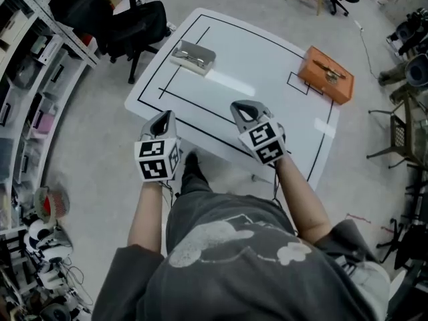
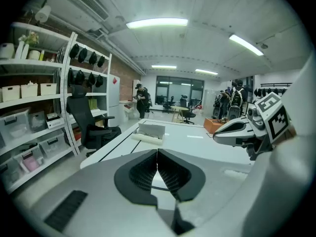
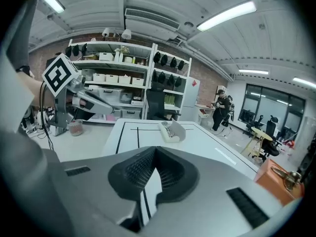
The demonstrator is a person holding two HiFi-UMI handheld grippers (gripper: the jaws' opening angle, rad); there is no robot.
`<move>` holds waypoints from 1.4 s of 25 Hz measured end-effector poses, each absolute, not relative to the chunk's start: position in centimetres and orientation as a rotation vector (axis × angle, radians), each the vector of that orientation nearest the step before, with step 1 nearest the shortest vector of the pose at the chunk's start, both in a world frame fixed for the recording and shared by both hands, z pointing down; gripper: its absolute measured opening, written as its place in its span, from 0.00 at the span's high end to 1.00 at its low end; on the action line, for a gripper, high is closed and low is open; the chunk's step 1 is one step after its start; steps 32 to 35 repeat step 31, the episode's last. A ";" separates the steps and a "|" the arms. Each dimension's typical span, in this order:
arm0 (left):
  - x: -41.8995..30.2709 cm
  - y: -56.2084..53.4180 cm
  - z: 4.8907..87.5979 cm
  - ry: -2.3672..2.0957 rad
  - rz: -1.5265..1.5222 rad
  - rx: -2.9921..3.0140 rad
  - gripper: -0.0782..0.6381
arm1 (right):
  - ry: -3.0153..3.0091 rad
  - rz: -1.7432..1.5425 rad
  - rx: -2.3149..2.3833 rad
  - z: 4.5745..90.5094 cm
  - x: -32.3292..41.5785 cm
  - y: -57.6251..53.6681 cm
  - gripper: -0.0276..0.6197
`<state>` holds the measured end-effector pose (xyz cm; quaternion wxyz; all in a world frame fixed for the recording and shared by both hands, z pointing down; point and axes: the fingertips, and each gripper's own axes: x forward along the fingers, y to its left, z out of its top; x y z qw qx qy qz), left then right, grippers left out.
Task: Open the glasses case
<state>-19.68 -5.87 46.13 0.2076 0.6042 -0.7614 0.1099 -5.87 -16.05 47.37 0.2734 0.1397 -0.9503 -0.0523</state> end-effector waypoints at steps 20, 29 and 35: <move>-9.3 8.4 47.2 -2.230 0.198 1.518 0.89 | -2.597 -0.151 0.211 48.6 2.8 -4.4 0.96; -7.9 11.3 47.9 -2.239 0.179 1.491 0.89 | -2.603 -0.154 0.168 48.9 3.0 -2.3 0.96; -7.8 11.9 48.0 -2.240 0.179 1.490 0.89 | -2.604 -0.155 0.156 49.0 2.9 -1.7 0.96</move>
